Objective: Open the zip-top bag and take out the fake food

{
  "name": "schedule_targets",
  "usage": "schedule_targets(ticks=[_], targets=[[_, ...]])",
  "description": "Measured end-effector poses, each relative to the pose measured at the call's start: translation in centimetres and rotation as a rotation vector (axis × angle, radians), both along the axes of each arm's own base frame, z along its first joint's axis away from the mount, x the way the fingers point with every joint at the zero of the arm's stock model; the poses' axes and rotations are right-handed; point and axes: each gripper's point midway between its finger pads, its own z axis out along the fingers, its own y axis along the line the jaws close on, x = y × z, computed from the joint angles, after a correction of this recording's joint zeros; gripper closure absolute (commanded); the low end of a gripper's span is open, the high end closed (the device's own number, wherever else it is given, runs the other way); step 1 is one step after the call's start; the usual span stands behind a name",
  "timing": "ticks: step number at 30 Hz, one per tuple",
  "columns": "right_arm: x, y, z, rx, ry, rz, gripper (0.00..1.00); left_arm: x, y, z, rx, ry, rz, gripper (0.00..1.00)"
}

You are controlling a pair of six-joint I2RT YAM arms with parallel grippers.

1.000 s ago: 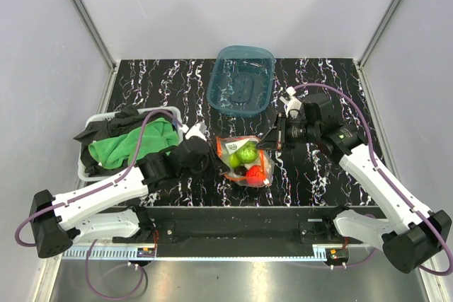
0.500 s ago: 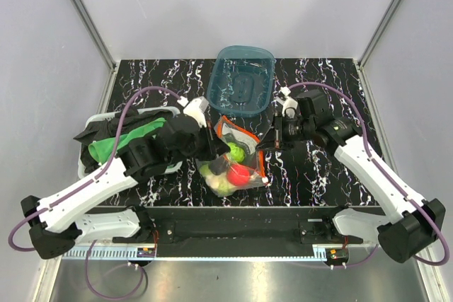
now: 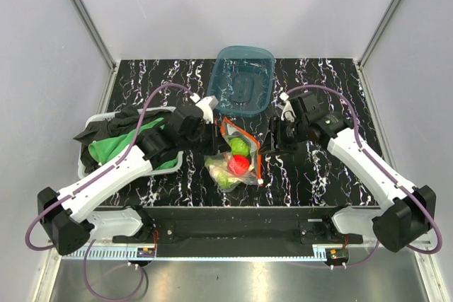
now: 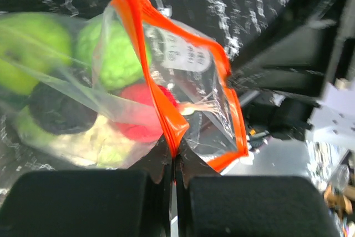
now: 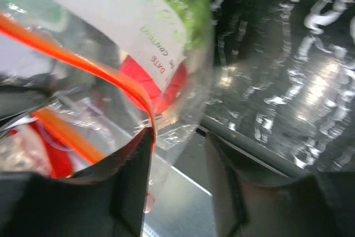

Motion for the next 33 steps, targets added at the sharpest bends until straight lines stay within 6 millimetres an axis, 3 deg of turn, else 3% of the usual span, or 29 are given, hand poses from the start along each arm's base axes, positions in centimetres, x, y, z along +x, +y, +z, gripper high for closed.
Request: schedule_targets(ticks=[3, 6, 8, 12, 18, 23, 28, 33], targets=[[0.5, -1.3, 0.6, -0.089, -0.033, -0.012, 0.4, -0.1, -1.0, 0.7, -0.042, -0.016, -0.049, 1.0], [1.6, -1.8, 3.0, -0.119, -0.109, -0.014, 0.41, -0.2, -1.8, 0.9, -0.061, -0.017, -0.091, 1.0], [2.3, -1.7, 4.7, -0.106, -0.16, -0.012, 0.48, 0.1, -2.3, 0.9, -0.067, -0.016, -0.105, 1.0], [2.8, -1.1, 6.6, -0.07, -0.209, -0.001, 0.7, 0.8, -3.1, 1.2, -0.084, -0.007, -0.119, 1.0], [2.1, 1.5, 7.5, 0.01, -0.227, 0.097, 0.78, 1.1, -3.8, 1.6, -0.12, 0.0, -0.119, 1.0], [0.4, 3.7, 5.2, 0.045, -0.182, 0.192, 0.78, 1.2, -4.0, 2.0, -0.138, -0.004, -0.121, 1.0], [-0.5, 3.4, 0.6, -0.002, -0.079, 0.207, 0.76, 1.2, -4.2, 2.2, -0.15, 0.0, -0.125, 1.0], [-0.9, 3.2, -1.9, -0.025, -0.037, 0.213, 0.67, 1.1, -4.6, 2.3, -0.168, 0.015, -0.133, 1.0]])
